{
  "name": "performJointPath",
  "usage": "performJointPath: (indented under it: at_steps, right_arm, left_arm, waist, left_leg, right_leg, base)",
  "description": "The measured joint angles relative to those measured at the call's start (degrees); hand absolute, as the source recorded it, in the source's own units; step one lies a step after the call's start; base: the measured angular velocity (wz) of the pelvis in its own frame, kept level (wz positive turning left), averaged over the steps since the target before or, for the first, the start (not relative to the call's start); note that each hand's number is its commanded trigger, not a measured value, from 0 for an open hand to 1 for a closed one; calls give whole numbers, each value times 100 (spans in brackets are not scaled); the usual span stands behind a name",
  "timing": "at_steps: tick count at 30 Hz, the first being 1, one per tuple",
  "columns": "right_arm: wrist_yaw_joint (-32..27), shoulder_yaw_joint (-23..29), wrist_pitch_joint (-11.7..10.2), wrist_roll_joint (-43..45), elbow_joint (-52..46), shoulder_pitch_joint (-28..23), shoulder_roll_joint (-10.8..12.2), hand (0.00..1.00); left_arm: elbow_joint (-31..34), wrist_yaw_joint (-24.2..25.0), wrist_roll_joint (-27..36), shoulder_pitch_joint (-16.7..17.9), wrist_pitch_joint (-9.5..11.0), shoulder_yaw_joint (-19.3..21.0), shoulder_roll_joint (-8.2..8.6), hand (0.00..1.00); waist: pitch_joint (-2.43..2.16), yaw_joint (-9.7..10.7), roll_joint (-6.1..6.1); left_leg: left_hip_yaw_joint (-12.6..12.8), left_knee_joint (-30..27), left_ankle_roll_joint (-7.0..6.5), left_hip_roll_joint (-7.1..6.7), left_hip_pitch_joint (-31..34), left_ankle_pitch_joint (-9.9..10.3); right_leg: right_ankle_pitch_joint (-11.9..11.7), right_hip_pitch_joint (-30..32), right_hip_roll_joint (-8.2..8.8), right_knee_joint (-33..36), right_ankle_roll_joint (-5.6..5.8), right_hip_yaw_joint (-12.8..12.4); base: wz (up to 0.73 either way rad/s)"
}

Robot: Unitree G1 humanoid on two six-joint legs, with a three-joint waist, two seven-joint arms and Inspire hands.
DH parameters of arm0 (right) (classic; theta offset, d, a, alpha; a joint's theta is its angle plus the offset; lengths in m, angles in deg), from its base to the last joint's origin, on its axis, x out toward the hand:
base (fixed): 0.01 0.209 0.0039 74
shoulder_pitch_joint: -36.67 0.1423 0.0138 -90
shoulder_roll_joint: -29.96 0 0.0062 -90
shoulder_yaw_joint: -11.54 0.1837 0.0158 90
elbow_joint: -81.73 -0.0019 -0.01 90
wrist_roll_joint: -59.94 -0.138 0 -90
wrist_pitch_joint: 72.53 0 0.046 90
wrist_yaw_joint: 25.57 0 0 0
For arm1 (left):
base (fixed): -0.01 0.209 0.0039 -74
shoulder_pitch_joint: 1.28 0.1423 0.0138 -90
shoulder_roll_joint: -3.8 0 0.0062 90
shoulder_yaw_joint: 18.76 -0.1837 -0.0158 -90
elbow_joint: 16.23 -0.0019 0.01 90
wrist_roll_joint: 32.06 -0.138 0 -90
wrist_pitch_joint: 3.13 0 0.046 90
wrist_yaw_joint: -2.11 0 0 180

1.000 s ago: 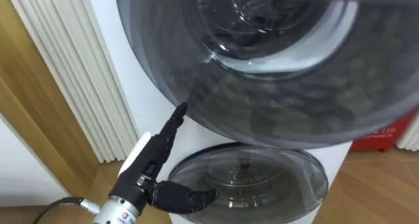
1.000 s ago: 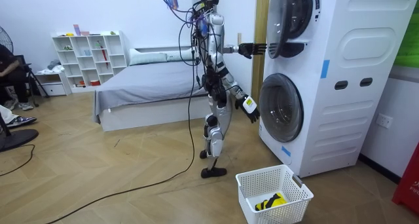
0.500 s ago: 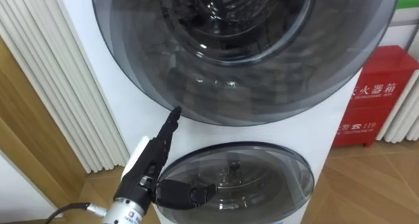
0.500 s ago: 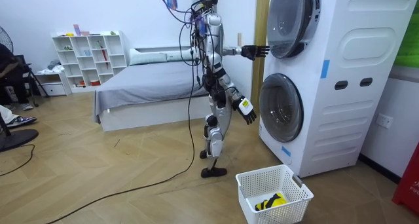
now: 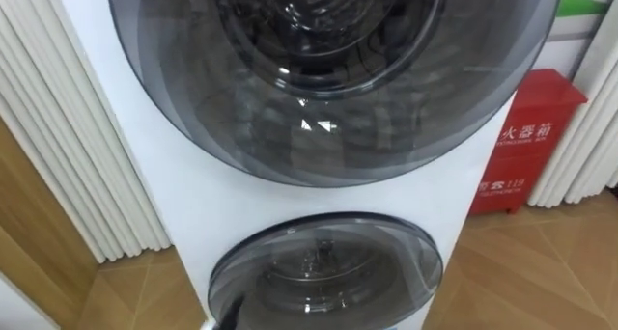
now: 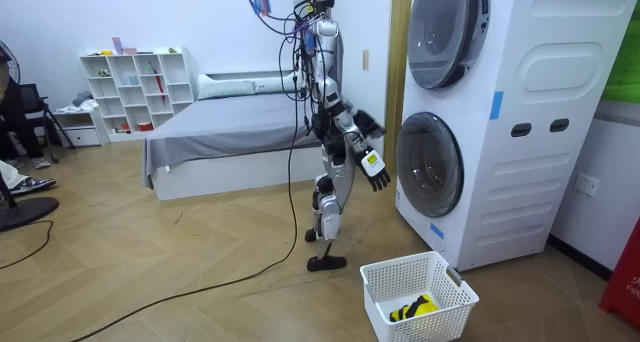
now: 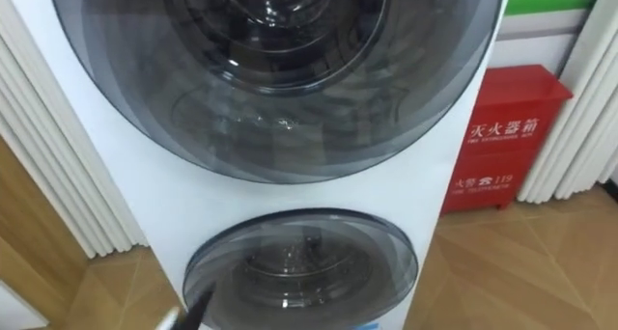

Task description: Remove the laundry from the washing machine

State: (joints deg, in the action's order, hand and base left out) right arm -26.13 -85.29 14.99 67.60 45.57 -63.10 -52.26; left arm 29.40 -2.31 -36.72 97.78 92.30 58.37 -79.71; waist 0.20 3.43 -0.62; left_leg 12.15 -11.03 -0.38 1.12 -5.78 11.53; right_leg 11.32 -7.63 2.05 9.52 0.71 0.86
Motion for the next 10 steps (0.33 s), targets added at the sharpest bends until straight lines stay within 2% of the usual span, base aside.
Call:
performJointPath:
  at_steps: [2, 4, 6, 7, 8, 9, 10]
  right_arm:
    - [-8, 135, -1, -330, 111, -66, 32, 0]
    - [-30, 150, -2, -913, 281, -103, 43, 0]
    - [-69, 194, -11, -1245, 468, -93, 63, 0]
    - [-72, 272, -16, -1390, 566, -106, 81, 0]
    - [-66, 319, -18, -1528, 655, -112, 93, 0]
    - [-67, 321, -18, -1598, 667, -136, 92, 0]
    - [-73, 321, -27, -1745, 667, -184, 92, 0]
  left_arm:
    - [-547, -246, 37, 246, 2, 407, -39, 0]
    - [-1202, -673, 182, 517, 21, 826, -136, 0]
    - [-1533, -932, 148, 668, 15, 996, -147, 0]
    - [-1764, -1017, -47, 759, 7, 1159, -112, 0]
    - [-1972, -1044, -283, 855, -53, 1282, -60, 0]
    - [-2017, -1044, -360, 902, -124, 1317, -26, 0]
    - [-2045, -1033, -476, 1043, -281, 1361, 67, 0]
  waist:
    - [3, -64, -26]
    - [-15, -109, -42]
    - [-22, -163, -57]
    - [-22, -244, -47]
    - [1, -271, -34]
    - [3, -275, -47]
    - [-4, -275, -19]
  left_leg:
    - [1, 21, 19, 22, -65, 26]
    - [-22, 32, 41, 34, -91, 50]
    - [-31, 31, 40, 33, -91, 63]
    - [-31, 30, 40, 32, -116, 76]
    - [-32, 32, 43, 32, -188, 96]
    - [-32, 31, 45, 36, -208, 114]
    - [-34, 29, 44, 39, -270, 139]
  right_leg:
    - [1, -19, -20, -19, -8, 45]
    - [-1, -48, -30, -89, -20, 105]
    - [1, -50, -29, -89, -23, 104]
    - [1, -79, -29, -84, -23, 99]
    - [1, -160, -29, -88, -22, 105]
    - [2, -182, -31, -90, -21, 111]
    - [6, -250, -33, -91, -15, 126]
  base:
    - [-19]
    - [-5]
    - [0]
    - [0]
    - [-3]
    - [0]
    - [0]
